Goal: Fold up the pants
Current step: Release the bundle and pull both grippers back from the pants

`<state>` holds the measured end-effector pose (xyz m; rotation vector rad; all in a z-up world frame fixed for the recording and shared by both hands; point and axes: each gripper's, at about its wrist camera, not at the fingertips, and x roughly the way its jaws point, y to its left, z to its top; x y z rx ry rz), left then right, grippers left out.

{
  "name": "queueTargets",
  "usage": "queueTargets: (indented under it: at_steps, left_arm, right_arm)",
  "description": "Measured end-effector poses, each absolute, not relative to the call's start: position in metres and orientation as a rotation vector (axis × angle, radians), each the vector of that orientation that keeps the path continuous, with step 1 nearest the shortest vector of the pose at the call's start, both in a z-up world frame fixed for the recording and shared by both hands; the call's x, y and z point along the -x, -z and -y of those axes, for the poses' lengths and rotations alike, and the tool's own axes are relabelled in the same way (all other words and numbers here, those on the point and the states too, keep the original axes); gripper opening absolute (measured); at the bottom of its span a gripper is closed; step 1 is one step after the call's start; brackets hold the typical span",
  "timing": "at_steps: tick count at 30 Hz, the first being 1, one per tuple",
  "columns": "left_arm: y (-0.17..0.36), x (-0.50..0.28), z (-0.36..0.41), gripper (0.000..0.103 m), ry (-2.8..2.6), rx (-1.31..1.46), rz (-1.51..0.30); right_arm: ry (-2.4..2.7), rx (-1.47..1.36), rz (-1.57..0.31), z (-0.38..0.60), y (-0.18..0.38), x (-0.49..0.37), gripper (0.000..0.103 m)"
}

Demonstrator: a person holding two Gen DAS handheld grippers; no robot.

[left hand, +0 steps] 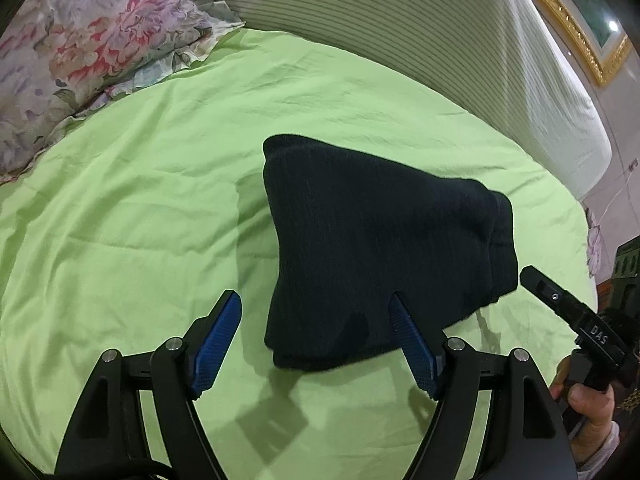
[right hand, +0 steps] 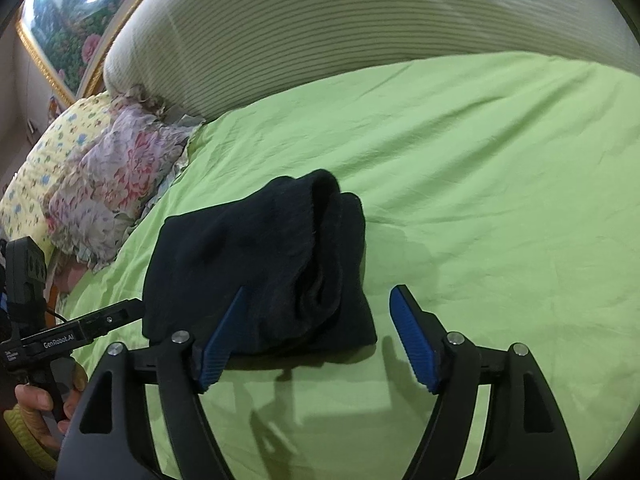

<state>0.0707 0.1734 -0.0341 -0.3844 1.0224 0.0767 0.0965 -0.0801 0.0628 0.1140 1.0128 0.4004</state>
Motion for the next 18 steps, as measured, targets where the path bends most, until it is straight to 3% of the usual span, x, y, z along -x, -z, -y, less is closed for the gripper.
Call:
queueTargets:
  at_steps: [18]
  left_arm:
    - [0.017, -0.022, -0.150, 0.081, -0.184, 0.258, -0.863]
  right_arm:
    - [-0.481, 0.197, -0.838, 0.048, -0.075, -0.028, 0.088]
